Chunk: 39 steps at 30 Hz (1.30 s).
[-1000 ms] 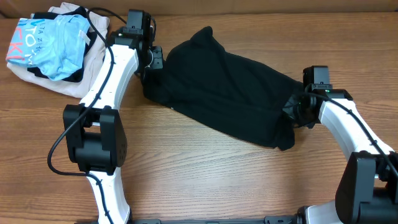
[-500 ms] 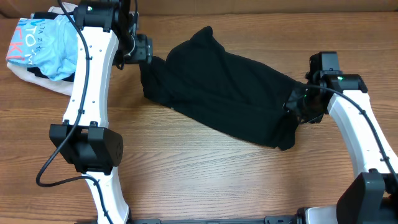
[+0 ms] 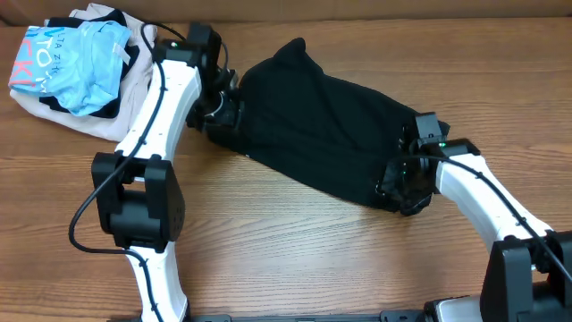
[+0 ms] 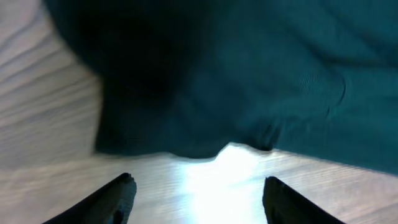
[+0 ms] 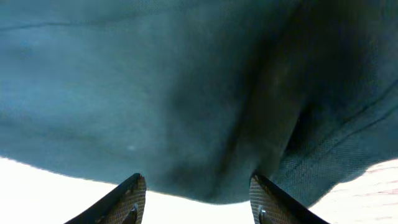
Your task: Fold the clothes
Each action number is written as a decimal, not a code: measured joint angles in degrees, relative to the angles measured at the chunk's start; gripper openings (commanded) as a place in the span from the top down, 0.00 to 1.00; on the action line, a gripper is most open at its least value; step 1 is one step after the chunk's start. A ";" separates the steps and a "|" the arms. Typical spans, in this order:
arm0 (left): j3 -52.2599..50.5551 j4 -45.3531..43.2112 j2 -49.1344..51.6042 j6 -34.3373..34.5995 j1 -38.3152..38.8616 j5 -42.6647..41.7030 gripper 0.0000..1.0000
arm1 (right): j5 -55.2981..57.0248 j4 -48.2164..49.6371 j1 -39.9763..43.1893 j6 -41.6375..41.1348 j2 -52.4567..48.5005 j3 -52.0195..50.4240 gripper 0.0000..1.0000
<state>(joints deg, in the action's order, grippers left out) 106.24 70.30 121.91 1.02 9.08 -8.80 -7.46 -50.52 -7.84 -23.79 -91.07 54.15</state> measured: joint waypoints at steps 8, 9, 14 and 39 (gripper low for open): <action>-9.64 -14.08 0.00 -0.15 1.46 -2.97 0.09 | 0.83 8.35 2.25 -3.28 0.00 -5.92 0.42; -10.84 -16.09 0.02 -0.02 1.49 -3.10 0.08 | 0.90 9.70 2.60 -3.80 0.00 -6.56 0.42; -14.36 -21.24 0.04 0.07 1.38 -3.02 0.08 | 0.74 13.20 4.39 -5.68 0.26 -7.91 0.41; -14.84 2.25 0.04 0.37 -4.07 4.13 0.26 | -0.57 -1.05 11.10 4.76 0.57 -7.10 0.26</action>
<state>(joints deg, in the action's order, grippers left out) 91.39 72.55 121.95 1.39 5.02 -4.67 -8.03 -51.57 3.27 -19.03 -90.50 47.05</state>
